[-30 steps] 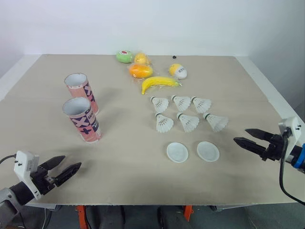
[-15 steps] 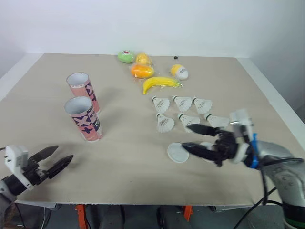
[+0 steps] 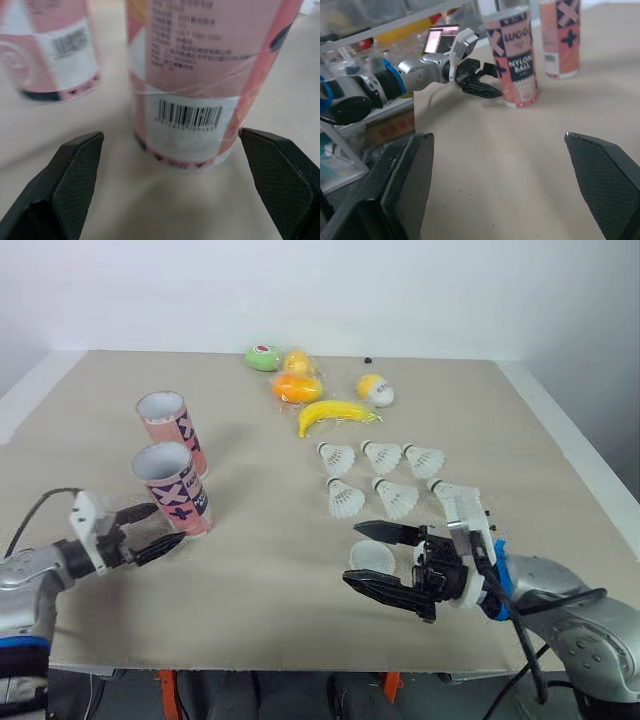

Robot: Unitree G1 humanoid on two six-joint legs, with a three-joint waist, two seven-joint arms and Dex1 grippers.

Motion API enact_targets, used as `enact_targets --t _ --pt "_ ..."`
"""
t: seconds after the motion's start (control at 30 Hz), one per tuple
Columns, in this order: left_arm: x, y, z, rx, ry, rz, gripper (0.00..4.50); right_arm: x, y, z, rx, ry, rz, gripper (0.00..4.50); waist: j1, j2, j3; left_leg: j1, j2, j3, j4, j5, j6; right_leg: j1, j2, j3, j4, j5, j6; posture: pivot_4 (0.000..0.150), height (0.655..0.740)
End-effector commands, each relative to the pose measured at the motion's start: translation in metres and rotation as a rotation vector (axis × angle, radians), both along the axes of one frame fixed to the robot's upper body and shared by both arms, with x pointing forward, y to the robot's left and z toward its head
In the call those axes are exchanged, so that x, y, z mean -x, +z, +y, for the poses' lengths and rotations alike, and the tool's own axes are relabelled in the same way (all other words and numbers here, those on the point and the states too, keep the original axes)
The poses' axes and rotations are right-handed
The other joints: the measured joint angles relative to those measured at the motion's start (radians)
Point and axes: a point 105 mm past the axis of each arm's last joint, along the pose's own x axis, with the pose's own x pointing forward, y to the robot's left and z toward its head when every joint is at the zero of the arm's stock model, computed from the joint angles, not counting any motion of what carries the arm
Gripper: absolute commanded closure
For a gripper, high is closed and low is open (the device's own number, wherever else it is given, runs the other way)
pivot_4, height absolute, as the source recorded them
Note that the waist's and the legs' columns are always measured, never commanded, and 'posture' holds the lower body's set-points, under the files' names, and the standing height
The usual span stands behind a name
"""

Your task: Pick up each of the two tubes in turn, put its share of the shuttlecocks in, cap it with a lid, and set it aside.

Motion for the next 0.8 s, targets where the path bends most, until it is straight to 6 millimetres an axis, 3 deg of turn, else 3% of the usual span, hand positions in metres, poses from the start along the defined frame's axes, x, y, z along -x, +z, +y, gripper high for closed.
enact_targets --t 0.03,0.33,0.73,0.8 --pt "-0.009 0.002 -0.008 -0.007 -0.052 -0.022 0.00 0.004 0.010 0.000 -0.011 -0.007 -0.058 0.03 0.000 0.000 0.000 0.000 0.000 0.000 0.000 0.000 0.000 0.000 0.000 0.000 0.000 0.000 0.000 0.150 0.6946" --pt "-0.036 0.003 -0.029 -0.006 -0.109 -0.072 0.00 0.002 0.009 -0.002 0.006 -0.041 -0.075 0.03 0.000 0.000 0.000 0.000 0.000 -0.001 0.000 0.000 0.000 0.001 0.001 0.000 0.000 0.000 0.001 0.150 0.6946" --pt "-0.038 0.001 -0.050 0.055 -0.137 -0.178 0.00 0.000 0.004 -0.012 0.032 -0.083 -0.065 0.03 0.000 0.000 0.000 0.002 -0.001 -0.003 0.002 0.001 0.001 0.006 0.001 0.000 0.000 0.001 0.003 0.150 0.6946" --pt "-0.040 0.000 -0.049 0.071 -0.117 -0.186 0.49 -0.001 0.005 -0.012 0.036 -0.081 -0.067 0.00 0.000 0.000 0.000 0.003 -0.001 -0.003 0.002 0.001 0.001 0.007 0.001 0.000 0.000 0.001 0.003 0.150 0.6946"
